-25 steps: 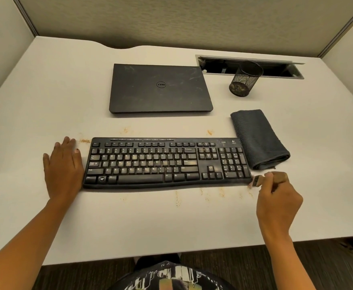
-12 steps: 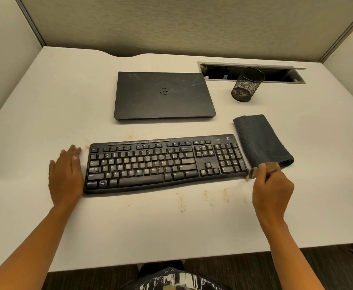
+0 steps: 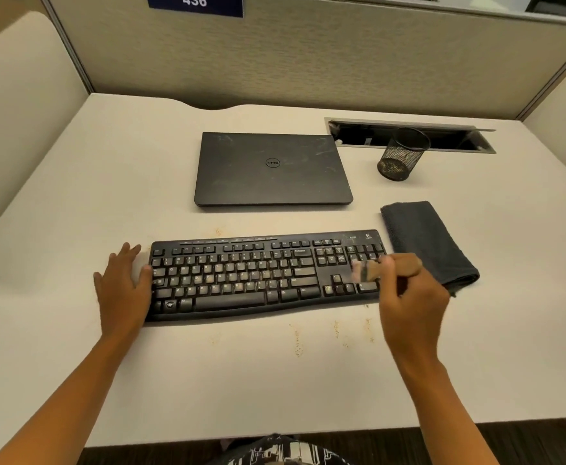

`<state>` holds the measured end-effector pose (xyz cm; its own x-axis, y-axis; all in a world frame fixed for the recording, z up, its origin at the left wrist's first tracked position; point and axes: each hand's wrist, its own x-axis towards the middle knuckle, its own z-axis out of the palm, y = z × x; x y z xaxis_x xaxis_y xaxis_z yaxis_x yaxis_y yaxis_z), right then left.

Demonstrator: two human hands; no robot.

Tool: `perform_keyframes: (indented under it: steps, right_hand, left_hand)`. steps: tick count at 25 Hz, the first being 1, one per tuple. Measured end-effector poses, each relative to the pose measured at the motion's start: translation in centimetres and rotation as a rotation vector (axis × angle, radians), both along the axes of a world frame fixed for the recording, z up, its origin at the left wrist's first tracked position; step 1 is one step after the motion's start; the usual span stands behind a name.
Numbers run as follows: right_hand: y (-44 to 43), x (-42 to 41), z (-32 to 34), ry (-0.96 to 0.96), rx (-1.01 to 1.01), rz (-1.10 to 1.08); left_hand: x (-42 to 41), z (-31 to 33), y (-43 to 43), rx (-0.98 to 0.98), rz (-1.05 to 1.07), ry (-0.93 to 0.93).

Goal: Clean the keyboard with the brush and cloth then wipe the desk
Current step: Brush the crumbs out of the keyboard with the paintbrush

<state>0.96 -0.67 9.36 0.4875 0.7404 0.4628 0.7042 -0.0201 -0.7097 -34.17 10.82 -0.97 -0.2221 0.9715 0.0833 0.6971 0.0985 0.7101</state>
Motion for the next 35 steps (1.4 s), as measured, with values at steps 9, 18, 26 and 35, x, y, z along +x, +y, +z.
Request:
perform_keyframes:
  steps: [9,18,26,35]
  right_hand:
    - [7.8,-7.3,0.3,0.154,-0.207,0.378]
    - [14.4,-17.8,1.6,0.28,-0.341,0.694]
    - [15.8,-18.2,-0.2,0.279,-0.388,0.701]
    - [15.5,-13.7,0.7,0.198,-0.354,0.477]
  left_hand:
    - [0.6,-0.1,0.4,0.0,-0.114,0.072]
    - [-0.8,-0.1,0.4,-0.025,-0.209,0.189]
    - [-1.6,-1.2,1.4,-0.048,-0.173,0.379]
    - [-1.7,-1.5,1.5,-0.058,-0.167,0.445]
